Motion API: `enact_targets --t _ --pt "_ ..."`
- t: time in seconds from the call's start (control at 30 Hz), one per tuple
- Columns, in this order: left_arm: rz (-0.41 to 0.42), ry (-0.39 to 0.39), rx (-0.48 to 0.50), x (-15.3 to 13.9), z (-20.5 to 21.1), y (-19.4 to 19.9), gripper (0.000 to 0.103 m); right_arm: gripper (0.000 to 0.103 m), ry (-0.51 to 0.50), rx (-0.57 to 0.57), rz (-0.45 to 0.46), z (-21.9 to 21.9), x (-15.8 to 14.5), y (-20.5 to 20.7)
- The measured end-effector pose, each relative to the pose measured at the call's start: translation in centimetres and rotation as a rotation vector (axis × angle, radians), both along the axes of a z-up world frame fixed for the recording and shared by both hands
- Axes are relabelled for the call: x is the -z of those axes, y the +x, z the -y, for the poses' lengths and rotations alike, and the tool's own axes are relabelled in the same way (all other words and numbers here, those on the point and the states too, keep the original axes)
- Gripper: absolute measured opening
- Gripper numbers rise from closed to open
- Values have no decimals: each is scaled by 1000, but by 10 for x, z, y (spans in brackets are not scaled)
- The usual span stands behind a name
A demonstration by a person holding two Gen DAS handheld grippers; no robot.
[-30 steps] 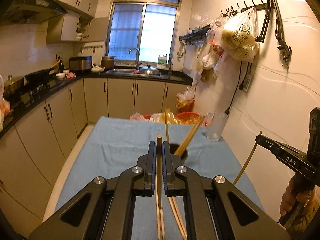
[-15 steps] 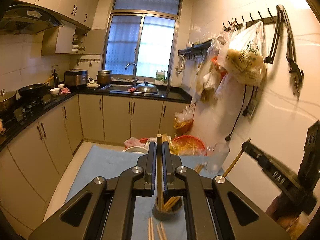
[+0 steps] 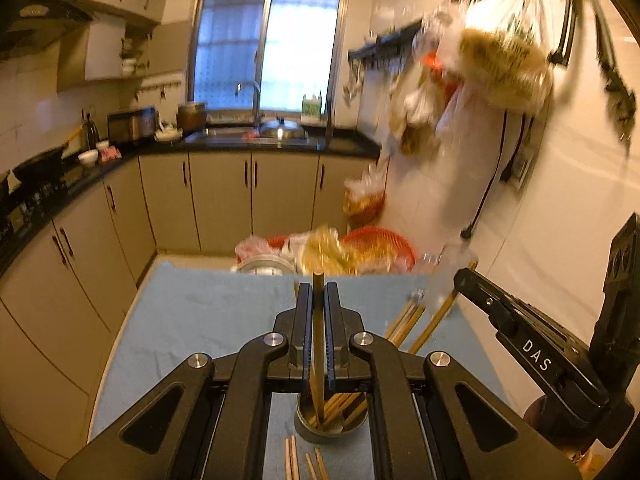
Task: Organize utensils
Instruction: 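Open both grippers to drop the chopsticks into the black cup, then move both open grippers back down to the loose chopsticks on the towel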
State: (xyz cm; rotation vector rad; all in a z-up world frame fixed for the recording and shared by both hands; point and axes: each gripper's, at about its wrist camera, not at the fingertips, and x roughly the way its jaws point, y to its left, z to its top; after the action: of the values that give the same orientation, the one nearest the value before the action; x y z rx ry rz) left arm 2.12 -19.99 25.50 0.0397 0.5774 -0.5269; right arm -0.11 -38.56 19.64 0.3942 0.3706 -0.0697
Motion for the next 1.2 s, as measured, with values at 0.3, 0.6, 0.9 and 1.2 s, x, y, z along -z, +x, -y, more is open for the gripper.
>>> enact_targets --t 0.3,0.6,0.9,1.2 --pt "-43 33 -25 31 -8 8 6 10 46 -7 -107 7 40 20" --pt "23 -4 -64 6 -49 -36 38 42 10 4 -77 -2 16 -7" --pt "20 -42 -131 7 -114 -92 56 67 -88 -14 -96 -27 -4 -70" --pt "-102 16 -183 58 -157 -126 56 76 -196 -43 -254 -39 27 -127"
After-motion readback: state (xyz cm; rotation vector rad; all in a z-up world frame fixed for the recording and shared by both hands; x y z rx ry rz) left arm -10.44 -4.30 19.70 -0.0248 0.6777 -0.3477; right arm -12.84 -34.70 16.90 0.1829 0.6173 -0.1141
